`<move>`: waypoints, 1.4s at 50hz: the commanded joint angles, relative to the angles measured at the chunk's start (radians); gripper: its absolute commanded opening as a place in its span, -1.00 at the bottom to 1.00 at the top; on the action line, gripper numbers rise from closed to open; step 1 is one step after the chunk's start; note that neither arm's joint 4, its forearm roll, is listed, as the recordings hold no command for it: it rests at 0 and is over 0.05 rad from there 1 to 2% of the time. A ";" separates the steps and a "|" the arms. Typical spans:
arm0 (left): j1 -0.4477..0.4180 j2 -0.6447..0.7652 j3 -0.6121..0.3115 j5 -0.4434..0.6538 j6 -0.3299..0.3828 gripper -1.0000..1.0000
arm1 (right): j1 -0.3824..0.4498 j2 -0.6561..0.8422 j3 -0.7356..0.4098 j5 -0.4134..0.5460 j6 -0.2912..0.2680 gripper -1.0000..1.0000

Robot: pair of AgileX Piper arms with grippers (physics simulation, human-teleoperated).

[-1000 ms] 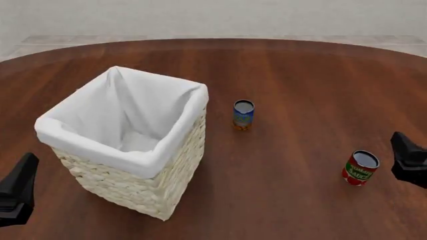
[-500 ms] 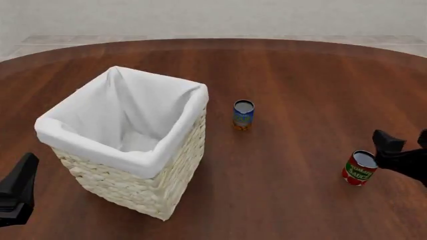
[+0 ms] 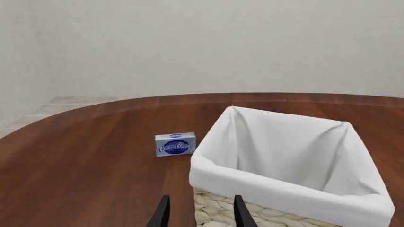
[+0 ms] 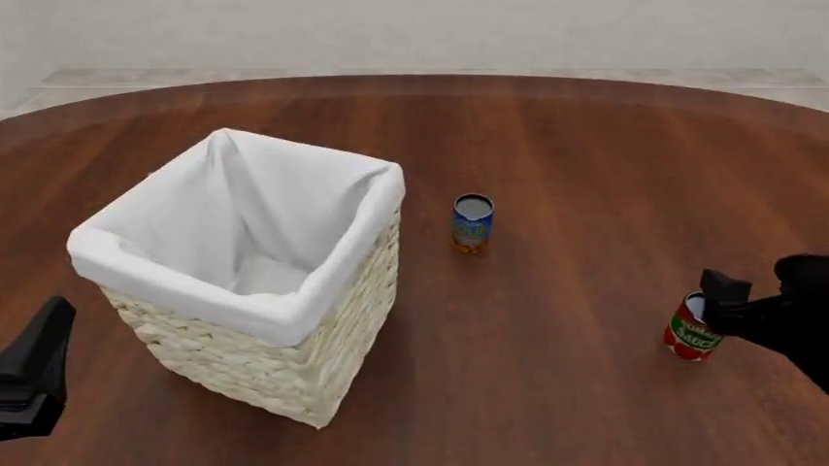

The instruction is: Pick up the tomato sauce, and put it in the basket.

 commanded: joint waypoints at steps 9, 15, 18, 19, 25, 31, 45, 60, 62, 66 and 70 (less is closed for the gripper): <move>0.000 0.000 0.000 0.000 0.000 1.00 | -0.005 0.138 0.028 -0.105 0.006 1.00; 0.000 0.000 0.000 0.000 0.000 1.00 | -0.008 0.168 0.032 -0.128 0.008 1.00; 0.000 0.000 0.000 0.000 0.000 1.00 | -0.005 0.188 0.032 -0.140 0.011 1.00; 0.000 0.000 0.000 0.000 0.000 1.00 | -0.005 0.188 0.032 -0.141 0.011 1.00; 0.000 0.000 0.000 0.000 0.000 1.00 | -0.005 0.214 0.034 -0.163 0.008 1.00; 0.000 0.000 0.000 0.000 0.000 1.00 | 0.002 0.260 0.035 -0.197 0.009 1.00; 0.000 0.000 0.000 0.000 0.000 1.00 | -0.005 0.328 0.042 -0.252 0.003 1.00; 0.000 0.000 0.000 0.000 0.000 1.00 | -0.008 0.394 0.035 -0.290 0.003 1.00; 0.000 0.000 0.000 0.000 0.000 1.00 | -0.008 0.399 0.034 -0.290 0.003 1.00; 0.000 0.000 0.000 0.000 0.000 1.00 | -0.007 0.412 0.030 -0.292 0.004 1.00; 0.000 0.000 0.000 0.000 0.000 1.00 | -0.008 0.425 0.023 -0.292 0.003 1.00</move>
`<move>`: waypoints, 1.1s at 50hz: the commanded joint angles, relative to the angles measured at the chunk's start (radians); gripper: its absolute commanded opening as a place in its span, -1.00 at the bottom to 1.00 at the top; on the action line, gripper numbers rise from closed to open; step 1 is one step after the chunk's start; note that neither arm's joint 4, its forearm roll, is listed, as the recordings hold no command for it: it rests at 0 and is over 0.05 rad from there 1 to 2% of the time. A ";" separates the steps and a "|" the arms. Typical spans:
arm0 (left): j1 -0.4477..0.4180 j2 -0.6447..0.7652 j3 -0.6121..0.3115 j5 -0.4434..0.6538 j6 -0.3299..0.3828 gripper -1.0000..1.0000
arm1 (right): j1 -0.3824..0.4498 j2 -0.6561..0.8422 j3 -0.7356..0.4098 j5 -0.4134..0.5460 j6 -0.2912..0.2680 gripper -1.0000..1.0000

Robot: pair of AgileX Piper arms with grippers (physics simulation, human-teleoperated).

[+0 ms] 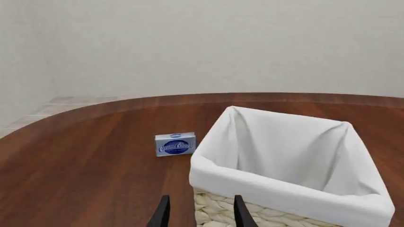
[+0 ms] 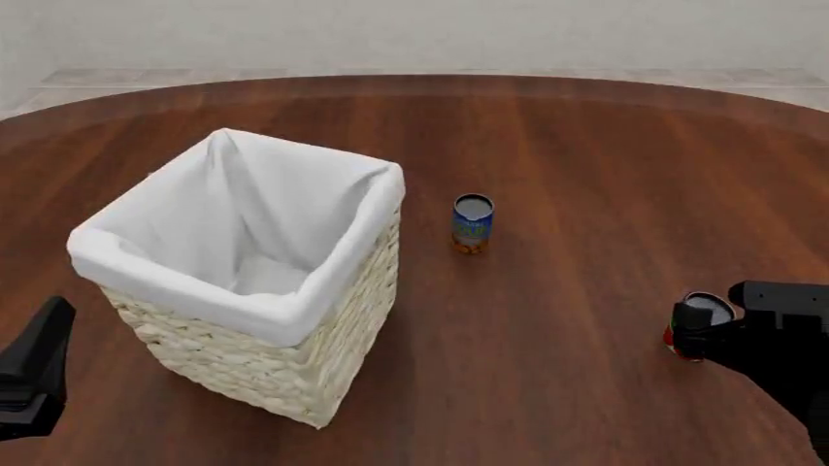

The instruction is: Pick up the tomato sauce, and put it in the basket.

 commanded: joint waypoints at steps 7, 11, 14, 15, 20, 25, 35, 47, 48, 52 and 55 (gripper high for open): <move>0.000 0.000 0.000 0.000 0.000 1.00 | 0.001 0.069 -0.023 -0.009 -0.004 1.00; 0.000 0.000 0.000 0.000 0.000 1.00 | 0.002 0.085 -0.028 -0.011 -0.004 1.00; 0.000 0.000 0.000 0.000 0.000 1.00 | 0.004 0.096 -0.031 -0.011 -0.001 1.00; 0.000 0.000 0.000 0.000 0.000 1.00 | 0.004 0.099 -0.034 -0.010 -0.001 1.00; 0.000 0.000 0.000 0.000 0.000 1.00 | 0.003 0.116 -0.043 -0.005 0.012 1.00; 0.000 0.000 0.000 0.000 0.000 1.00 | 0.001 0.127 -0.049 -0.005 0.007 1.00; 0.000 0.000 0.000 0.000 0.000 1.00 | -0.008 0.152 -0.032 -0.036 0.001 -1.00; 0.000 0.000 0.000 0.000 0.000 1.00 | -0.007 0.054 -0.040 0.032 -0.002 -1.00; 0.000 0.000 0.000 0.000 0.000 1.00 | -0.007 0.045 -0.042 0.039 -0.002 -1.00; 0.000 0.000 0.000 0.000 0.000 1.00 | -0.003 -0.006 -0.052 0.081 -0.002 -1.00; 0.000 0.000 0.000 0.000 0.000 1.00 | -0.002 -0.049 -0.061 0.118 -0.006 -1.00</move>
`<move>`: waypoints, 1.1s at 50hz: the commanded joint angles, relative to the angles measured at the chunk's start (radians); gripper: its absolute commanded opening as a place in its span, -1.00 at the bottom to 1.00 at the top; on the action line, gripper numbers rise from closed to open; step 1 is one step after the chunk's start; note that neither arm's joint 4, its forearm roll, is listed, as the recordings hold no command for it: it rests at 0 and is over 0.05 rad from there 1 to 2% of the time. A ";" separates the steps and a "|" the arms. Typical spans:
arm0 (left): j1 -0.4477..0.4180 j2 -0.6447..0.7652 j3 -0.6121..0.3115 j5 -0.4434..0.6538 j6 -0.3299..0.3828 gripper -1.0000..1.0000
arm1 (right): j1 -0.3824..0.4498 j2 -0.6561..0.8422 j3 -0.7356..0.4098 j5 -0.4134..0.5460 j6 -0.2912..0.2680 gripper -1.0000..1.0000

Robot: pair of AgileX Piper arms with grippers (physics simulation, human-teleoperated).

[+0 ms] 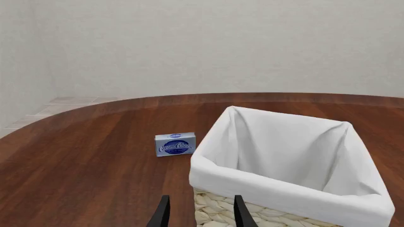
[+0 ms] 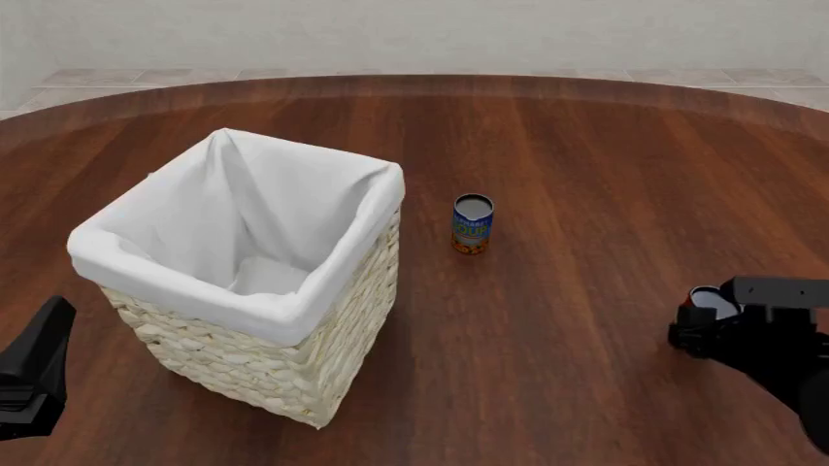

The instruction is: Pick up the tomato sauce, and put it in the basket.

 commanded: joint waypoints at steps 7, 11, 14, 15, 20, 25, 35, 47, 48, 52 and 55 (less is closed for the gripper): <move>0.000 0.000 0.000 0.000 0.000 1.00 | 0.015 -0.181 -0.045 0.156 0.011 -1.00; 0.000 0.000 0.000 0.000 0.000 1.00 | 0.023 -0.203 -0.054 0.180 0.011 -1.00; 0.000 0.000 0.000 0.000 0.000 1.00 | 0.031 -0.231 -0.067 0.207 0.012 -1.00; 0.000 0.000 0.000 0.000 0.000 1.00 | 0.037 -0.242 -0.075 0.221 0.013 -1.00; 0.000 0.000 0.000 0.000 0.000 1.00 | 0.066 -0.259 -0.094 0.248 0.007 -1.00; 0.000 0.000 0.000 0.000 0.000 1.00 | 0.086 -0.289 -0.140 0.297 0.002 -1.00; 0.000 0.000 0.000 0.000 0.000 1.00 | 0.159 -0.332 -0.204 0.357 0.012 -1.00; 0.000 0.000 0.000 0.000 0.000 1.00 | 0.254 -0.367 -0.292 0.411 0.016 -1.00; 0.000 0.000 0.000 0.000 0.000 1.00 | 0.260 -0.366 -0.298 0.413 0.017 -1.00; 0.000 0.000 0.000 0.000 0.000 1.00 | 0.294 -0.361 -0.325 0.422 0.035 -1.00; 0.000 0.000 0.000 0.000 0.000 1.00 | 0.310 -0.356 -0.352 0.430 0.031 -1.00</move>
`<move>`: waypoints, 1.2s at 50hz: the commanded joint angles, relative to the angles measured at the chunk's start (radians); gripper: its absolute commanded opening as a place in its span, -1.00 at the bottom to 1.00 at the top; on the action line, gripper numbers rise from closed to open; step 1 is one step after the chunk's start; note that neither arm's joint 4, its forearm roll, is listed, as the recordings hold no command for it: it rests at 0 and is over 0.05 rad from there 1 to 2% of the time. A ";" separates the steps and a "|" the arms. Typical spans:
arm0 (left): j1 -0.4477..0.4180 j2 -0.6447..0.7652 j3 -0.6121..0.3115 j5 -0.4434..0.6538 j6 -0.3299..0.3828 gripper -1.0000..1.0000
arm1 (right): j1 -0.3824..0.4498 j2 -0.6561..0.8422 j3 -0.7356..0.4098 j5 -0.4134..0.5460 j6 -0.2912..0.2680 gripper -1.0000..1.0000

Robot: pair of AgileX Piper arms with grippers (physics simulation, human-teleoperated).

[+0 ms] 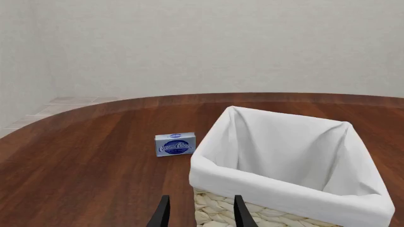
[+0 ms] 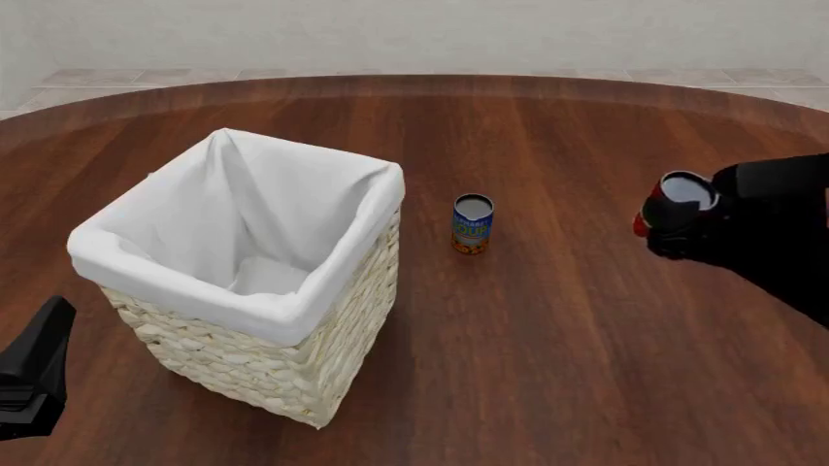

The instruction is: Pick up the tomato sauce, and put it in the basket.

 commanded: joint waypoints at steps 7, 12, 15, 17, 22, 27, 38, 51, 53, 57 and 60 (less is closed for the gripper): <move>0.000 0.000 0.000 0.000 0.000 1.00 | 0.129 -0.009 -0.130 0.060 0.024 -1.00; 0.000 0.000 0.000 0.000 0.000 1.00 | 0.170 0.011 -0.153 0.056 0.017 -1.00; 0.000 0.000 0.000 0.000 0.000 1.00 | 0.192 0.020 -0.169 0.055 0.017 -1.00; 0.000 0.000 0.000 0.000 0.000 1.00 | 0.202 0.027 -0.179 0.056 0.016 -1.00; 0.000 0.000 0.000 0.000 0.000 1.00 | 0.234 0.036 -0.208 0.064 0.023 -1.00; 0.000 0.000 0.000 0.000 0.000 1.00 | 0.274 0.050 -0.234 0.073 0.026 -1.00; 0.000 0.000 0.000 0.000 0.000 1.00 | 0.348 0.101 -0.305 0.089 0.030 -1.00; 0.000 0.000 0.000 0.000 0.000 1.00 | 0.438 0.176 -0.400 0.112 0.021 -1.00; 0.000 0.000 0.000 0.000 0.000 1.00 | 0.453 0.192 -0.417 0.113 0.020 -1.00; 0.000 0.000 0.000 0.000 0.000 1.00 | 0.474 0.210 -0.441 0.114 0.020 -1.00; 0.000 0.000 0.000 0.000 0.000 1.00 | 0.493 0.225 -0.455 0.113 0.020 -1.00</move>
